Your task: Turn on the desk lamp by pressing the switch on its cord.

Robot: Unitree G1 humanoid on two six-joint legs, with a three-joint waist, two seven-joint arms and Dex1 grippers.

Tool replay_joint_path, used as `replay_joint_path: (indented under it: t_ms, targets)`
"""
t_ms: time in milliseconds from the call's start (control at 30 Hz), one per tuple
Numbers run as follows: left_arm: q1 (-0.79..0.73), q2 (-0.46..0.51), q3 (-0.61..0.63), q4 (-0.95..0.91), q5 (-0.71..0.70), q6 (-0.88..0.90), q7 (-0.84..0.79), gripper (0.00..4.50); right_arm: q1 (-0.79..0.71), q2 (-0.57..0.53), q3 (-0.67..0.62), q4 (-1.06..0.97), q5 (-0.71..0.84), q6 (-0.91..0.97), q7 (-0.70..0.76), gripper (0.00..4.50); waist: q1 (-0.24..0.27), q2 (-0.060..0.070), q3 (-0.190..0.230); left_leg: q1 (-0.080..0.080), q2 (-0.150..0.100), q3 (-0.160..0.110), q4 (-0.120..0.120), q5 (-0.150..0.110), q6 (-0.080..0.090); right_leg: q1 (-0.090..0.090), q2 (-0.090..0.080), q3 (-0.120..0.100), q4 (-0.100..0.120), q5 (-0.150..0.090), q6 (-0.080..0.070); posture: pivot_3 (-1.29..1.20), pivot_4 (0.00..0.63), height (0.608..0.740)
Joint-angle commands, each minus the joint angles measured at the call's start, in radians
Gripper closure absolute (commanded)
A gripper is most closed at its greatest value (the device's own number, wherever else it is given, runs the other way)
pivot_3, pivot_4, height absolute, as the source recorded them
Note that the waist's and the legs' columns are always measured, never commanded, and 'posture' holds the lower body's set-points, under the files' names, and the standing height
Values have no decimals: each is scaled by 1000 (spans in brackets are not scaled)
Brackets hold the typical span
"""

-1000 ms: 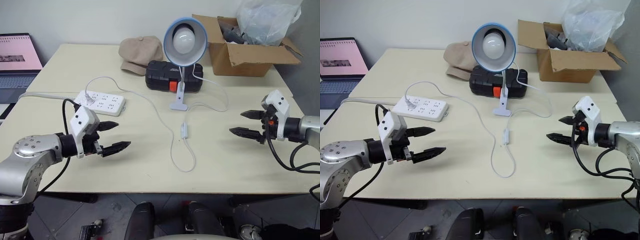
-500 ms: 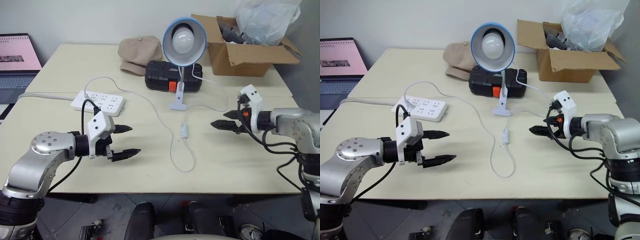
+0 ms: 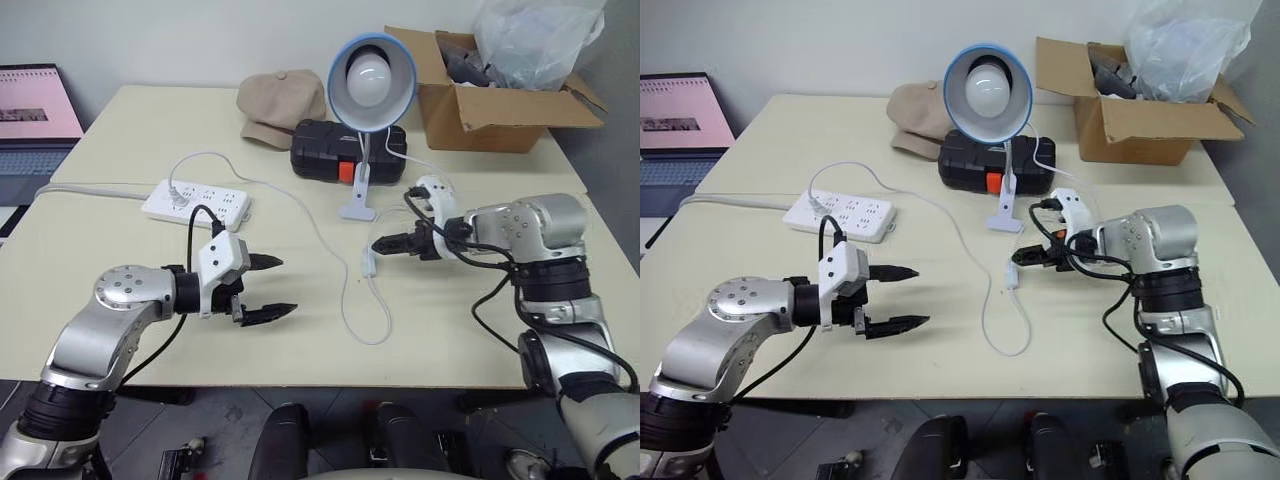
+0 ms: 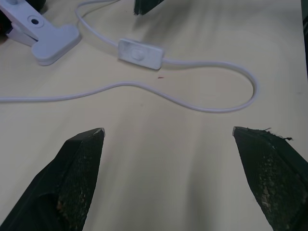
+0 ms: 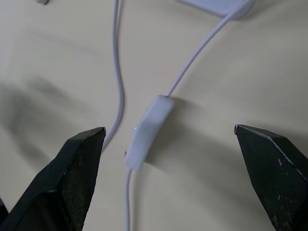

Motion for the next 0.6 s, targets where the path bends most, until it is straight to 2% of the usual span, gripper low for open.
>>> replay_joint_path:
  t_ms: [33, 600]
  targets:
    - [-5, -11, -3, -13, 16, -28, 4, 26, -56, 39, -33, 62, -16, -15, -31, 3, 0, 0, 0, 0, 0, 0, 0, 0, 0, 0, 0, 0, 0, 0, -1, 0, 150, 740]
    - [7, -42, -23, 0, 58, -69, 0, 26, -116, 121, -27, 228, -66, -122, -58, 3, -3, 0, 0, 0, 0, 0, 0, 0, 0, 0, 0, 0, 0, 1, 0, 0, 150, 740]
